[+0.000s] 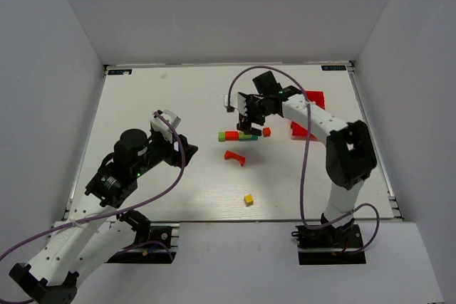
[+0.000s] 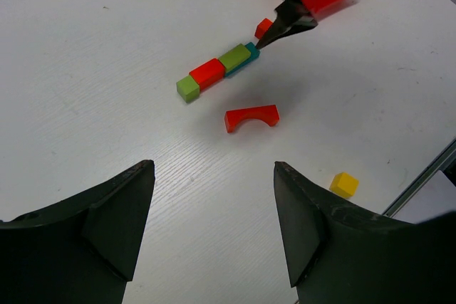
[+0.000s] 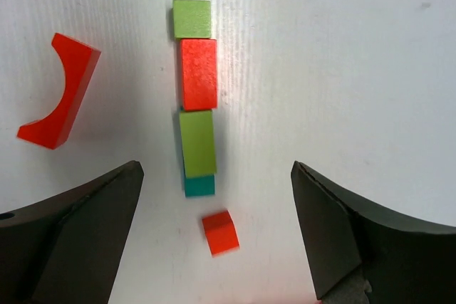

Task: Build the wood block tower

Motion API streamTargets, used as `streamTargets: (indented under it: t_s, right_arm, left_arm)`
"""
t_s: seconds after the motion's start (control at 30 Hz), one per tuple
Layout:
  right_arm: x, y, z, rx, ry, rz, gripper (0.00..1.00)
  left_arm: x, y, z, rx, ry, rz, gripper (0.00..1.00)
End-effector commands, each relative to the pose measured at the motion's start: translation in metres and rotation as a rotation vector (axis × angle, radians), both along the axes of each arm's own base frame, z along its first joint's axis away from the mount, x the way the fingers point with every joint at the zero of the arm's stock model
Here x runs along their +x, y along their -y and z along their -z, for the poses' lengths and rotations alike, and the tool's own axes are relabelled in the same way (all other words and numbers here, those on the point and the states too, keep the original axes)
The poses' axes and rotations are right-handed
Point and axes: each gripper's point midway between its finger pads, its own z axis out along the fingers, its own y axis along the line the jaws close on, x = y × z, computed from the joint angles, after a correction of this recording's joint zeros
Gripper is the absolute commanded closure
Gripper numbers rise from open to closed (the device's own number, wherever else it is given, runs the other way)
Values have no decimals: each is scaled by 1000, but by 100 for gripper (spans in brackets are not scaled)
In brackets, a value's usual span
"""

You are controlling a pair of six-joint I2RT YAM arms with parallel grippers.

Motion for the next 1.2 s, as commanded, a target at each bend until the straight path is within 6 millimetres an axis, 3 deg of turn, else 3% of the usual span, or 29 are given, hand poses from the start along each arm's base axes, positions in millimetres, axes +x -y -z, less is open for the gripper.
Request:
streamTargets:
  t_s: [0.0,0.03,0.07,0.1,0.13,0.17,0.2,0.23,0.27,0.3,0.4,0.57,0.8,1.17]
  right_arm:
    - [0,12,-52,57,93,83,10]
    - [16,9,-79,123,195,128,10]
    - [28,20,-92,127,260,215,10]
    - [40,32,-80,154,246,408,10]
    - [52,36,-90,188,293,474,10]
    - [59,45,-84,164,279,533,17]
    - [53,51,-59,130,151,600,56]
    - [51,48,-50,128,85,603,76]
    - [49,53,-22,69,-37,643,90]
    - [51,52,-23,74,-69,651,100]
    - [46,54,0,64,-196,708,97]
    - [56,68,15,32,-212,798,59]
    - [49,75,31,10,-302,825,48]
    - [39,86,45,-32,-337,866,43]
  left_arm:
    - [0,-3,-1,1,13,-7,22]
    - [0,-3,-1,1,13,-7,22]
    - [0,-3,-1,1,13,-7,22]
    - [0,-3,-1,1,13,-7,22]
    - [-1,-3,-3,-4,20,-7,22]
    - [-1,-3,-3,-4,20,-7,22]
    - [-1,-3,-3,-4,20,-7,21]
    - [-1,-3,-3,-4,20,-7,21]
    - [-2,-4,-5,-8,28,-7,21]
    - [-2,-4,-5,-8,28,-7,21]
    - [-2,-4,-5,-8,28,-7,21]
    - [-2,-4,-5,-8,28,-7,21]
    - [-4,-3,-8,-16,35,2,21]
    - [-4,-3,-8,-16,35,2,21]
